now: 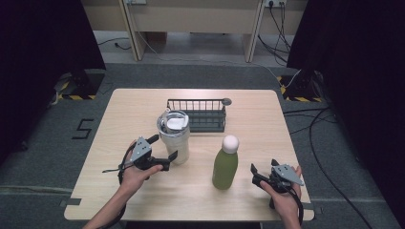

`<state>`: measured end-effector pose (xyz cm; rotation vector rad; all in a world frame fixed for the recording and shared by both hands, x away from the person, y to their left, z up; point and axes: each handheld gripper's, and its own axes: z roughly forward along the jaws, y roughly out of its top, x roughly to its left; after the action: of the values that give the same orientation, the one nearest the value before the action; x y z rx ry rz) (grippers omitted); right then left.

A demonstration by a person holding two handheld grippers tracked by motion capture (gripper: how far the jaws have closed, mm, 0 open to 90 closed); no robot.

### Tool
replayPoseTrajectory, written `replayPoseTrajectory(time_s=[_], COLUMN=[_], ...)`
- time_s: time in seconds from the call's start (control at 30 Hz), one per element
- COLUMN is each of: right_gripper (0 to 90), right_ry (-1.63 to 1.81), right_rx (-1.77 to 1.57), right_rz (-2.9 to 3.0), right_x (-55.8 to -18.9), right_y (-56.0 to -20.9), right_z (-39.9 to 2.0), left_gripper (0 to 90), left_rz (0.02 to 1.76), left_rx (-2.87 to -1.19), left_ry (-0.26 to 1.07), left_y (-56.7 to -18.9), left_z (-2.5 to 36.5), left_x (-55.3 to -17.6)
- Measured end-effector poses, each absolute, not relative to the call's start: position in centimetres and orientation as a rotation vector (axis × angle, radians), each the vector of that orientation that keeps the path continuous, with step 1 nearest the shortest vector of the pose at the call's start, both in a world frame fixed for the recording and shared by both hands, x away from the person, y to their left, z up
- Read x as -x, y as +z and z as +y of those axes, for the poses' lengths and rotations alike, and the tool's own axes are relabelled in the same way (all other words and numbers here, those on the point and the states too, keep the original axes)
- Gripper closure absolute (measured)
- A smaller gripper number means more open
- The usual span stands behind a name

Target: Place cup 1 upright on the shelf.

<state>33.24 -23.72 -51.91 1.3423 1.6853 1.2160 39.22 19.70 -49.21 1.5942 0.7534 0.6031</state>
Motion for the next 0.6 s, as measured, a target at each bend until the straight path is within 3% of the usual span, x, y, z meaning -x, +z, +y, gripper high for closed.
replayPoseTrajectory(time_s=[0.6], right_gripper=[15.9], right_ry=[1.209], right_rx=[-1.36], right_rz=[1.682], right_x=[-33.4], right_y=[-52.0], right_z=[-23.8], left_gripper=[0.0], left_rz=[0.734], left_rx=[-1.569], left_ry=[0.604], left_y=[-49.2], left_z=[17.6], left_x=[-41.2])
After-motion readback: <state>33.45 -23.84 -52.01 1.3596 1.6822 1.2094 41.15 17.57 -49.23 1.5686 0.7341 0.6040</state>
